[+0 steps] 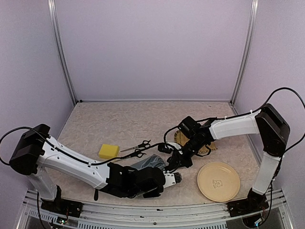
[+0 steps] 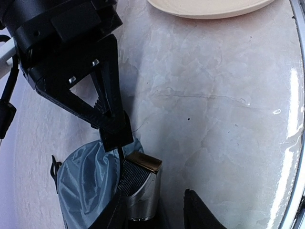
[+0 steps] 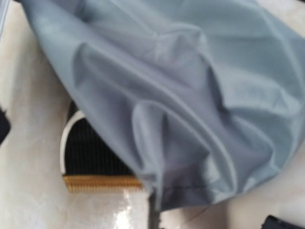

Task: Sort the hair-cutting tools
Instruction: Adjust the electric hair clipper in the kit bag.

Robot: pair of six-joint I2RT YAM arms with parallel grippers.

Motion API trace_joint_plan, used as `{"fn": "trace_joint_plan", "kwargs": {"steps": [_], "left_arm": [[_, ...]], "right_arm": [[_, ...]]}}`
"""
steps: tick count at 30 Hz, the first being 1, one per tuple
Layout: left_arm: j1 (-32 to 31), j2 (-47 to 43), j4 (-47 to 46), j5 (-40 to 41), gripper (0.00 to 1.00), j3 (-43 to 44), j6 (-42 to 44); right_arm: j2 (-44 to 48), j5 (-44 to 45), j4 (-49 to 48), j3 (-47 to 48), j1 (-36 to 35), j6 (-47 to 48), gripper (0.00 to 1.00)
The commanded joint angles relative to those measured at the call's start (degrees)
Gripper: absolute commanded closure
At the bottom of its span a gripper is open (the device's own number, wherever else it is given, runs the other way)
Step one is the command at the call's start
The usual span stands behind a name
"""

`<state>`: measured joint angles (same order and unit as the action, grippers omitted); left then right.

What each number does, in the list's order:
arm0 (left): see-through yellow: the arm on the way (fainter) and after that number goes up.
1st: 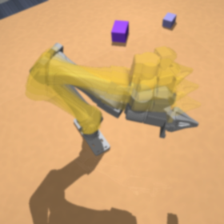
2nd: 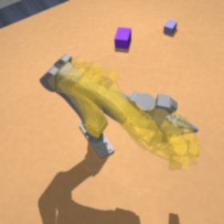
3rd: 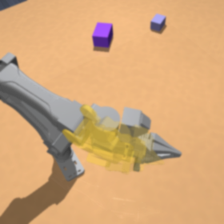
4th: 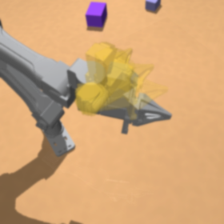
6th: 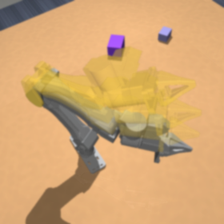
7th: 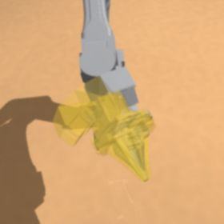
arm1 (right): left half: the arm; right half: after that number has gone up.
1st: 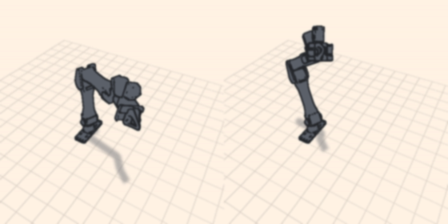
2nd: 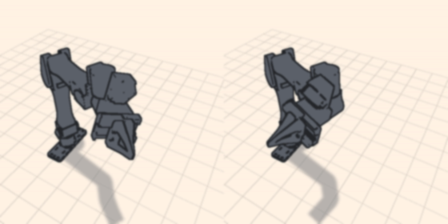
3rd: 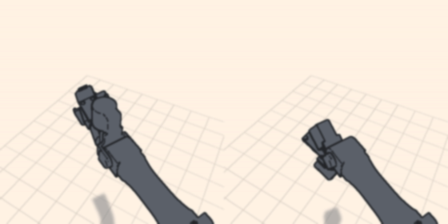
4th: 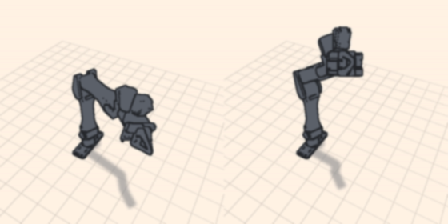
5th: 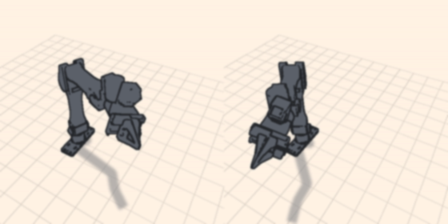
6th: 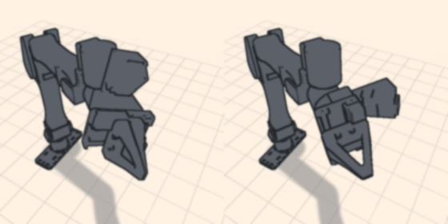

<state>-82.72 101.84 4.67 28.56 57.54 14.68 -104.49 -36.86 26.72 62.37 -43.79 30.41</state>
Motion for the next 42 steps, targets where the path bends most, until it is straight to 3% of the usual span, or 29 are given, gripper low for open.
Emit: {"fn": "trace_joint_plan", "kwargs": {"steps": [1, 13, 28, 33, 37, 42], "left_arm": [[0.63, 1.25, 1.96, -1.36, 0.61, 1.47, 0.47], [3.06, 5.38, 0.43, 4.46, 0.61, 2.22, 0.59], [8.51, 6.74, 1.21, 10.25, 0.80, 1.48, -7.18], [6.01, 2.39, -4.08, 1.87, 0.70, -4.02, -3.38], [4.36, 2.63, -4.96, 3.11, 0.55, -2.65, -1.94], [4.73, 4.16, -5.62, 5.11, 0.55, -1.53, 0.14]], "right_arm": [[-0.37, -1.06, 1.19, 1.65, -0.52, 0.50, 0.95], [-0.45, -3.29, 2.56, 1.98, -0.57, 1.19, 0.99], [-0.63, -6.52, 5.74, 3.02, -0.46, 2.97, 1.00], [-0.92, -6.88, 6.11, 3.31, -0.40, 3.04, 1.00], [-1.23, -7.00, 6.40, 3.52, -0.46, 3.13, 1.00], [-0.90, -7.37, 6.70, 3.60, -0.36, 3.24, 1.00]]}}
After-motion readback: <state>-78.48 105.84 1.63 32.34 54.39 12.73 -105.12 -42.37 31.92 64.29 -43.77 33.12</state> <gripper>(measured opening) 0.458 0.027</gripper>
